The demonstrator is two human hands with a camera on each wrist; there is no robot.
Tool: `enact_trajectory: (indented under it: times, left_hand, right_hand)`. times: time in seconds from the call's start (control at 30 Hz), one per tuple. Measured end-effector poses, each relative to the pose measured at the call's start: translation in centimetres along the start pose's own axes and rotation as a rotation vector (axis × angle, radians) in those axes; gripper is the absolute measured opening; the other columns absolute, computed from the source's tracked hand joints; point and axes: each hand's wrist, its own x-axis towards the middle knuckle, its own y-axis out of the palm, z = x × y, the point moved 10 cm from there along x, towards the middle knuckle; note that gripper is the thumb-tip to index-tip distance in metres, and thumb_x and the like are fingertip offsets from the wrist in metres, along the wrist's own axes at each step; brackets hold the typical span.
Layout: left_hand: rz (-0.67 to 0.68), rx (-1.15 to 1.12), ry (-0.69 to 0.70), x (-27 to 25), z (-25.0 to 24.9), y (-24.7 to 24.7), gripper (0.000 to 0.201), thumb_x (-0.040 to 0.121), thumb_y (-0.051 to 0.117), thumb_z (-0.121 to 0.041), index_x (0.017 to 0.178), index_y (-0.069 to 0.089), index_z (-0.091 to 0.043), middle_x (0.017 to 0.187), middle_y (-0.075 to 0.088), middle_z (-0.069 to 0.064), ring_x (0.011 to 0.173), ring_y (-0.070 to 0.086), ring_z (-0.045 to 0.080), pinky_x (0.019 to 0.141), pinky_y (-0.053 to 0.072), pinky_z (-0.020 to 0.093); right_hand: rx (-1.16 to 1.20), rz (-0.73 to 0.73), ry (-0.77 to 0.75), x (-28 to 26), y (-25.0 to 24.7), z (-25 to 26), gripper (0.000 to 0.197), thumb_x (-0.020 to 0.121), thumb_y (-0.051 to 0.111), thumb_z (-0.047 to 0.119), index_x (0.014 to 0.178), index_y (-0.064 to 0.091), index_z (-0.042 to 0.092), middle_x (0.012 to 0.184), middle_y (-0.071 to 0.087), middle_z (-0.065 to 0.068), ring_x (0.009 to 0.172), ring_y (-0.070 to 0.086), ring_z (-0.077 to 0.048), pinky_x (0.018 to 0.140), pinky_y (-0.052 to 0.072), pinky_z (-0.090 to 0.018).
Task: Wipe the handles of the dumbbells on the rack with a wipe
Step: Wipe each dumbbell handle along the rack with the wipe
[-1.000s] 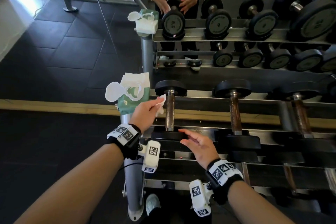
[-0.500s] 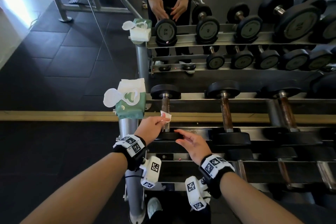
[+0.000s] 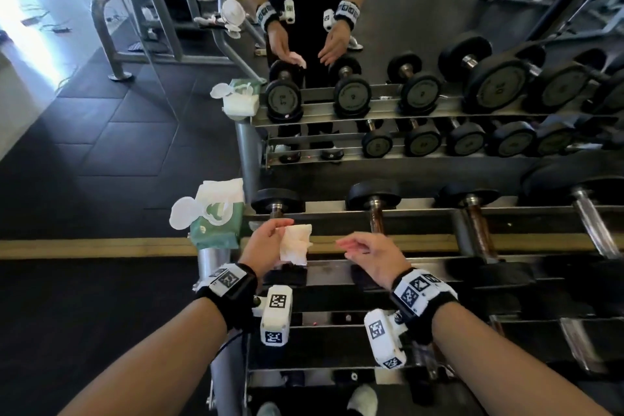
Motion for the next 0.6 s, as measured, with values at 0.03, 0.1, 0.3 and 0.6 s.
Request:
enact_trajectory:
  times: [0.03,0.1,0.3,0.6]
  left_hand:
    - [0.008,-0.034,-0.016,0.4,0.0,1.3,0.025,0.105,0.038,-0.017,0.113,0.061,-0.022,0.112,0.066,0.010,0.095,0.067,0.026,0.071,0.060,0.040]
    - [0.023,-0.078,-0.040,1.1,0.1,4.1,0.023,0.105,0.040,-0.018,0.111,0.061,-0.024,0.113,0.066,0.011,0.099,0.068,0.029,0.078,0.060,0.049]
    - [0.076,0.019,-0.034,2.9,1.2,11.8,0.023,0.103,0.042,-0.013,0.117,0.056,-0.024,0.120,0.063,0.015,0.107,0.063,0.034,0.093,0.053,0.056]
    - [0.054,0.174,0.063,5.6,-0.5,16.3,0.034,0.102,0.043,-0.013,0.131,0.057,-0.023,0.121,0.065,0.004,0.111,0.062,0.020,0.102,0.048,0.045]
  right_hand:
    - [-0.002,-0.026,0.000,-0.5,-1.6,-0.7,0.025,0.094,0.063,0.011,0.114,0.069,0.025,0.109,0.069,0.016,0.101,0.061,0.009,0.088,0.046,-0.009]
    - [-0.008,-0.080,0.020,-1.5,-4.4,-2.8,0.025,0.091,0.066,0.010,0.110,0.071,0.025,0.107,0.070,0.015,0.101,0.062,0.007,0.091,0.044,-0.010]
    - [0.070,-0.175,0.093,-3.9,-8.2,-10.2,0.022,0.087,0.074,0.019,0.106,0.074,0.030,0.107,0.070,0.016,0.102,0.061,0.006,0.097,0.045,-0.017]
    - [0.378,-0.192,0.080,-3.3,-6.8,-14.9,0.018,0.085,0.077,0.018,0.097,0.076,0.031,0.099,0.076,0.011,0.100,0.069,-0.007,0.094,0.049,-0.025]
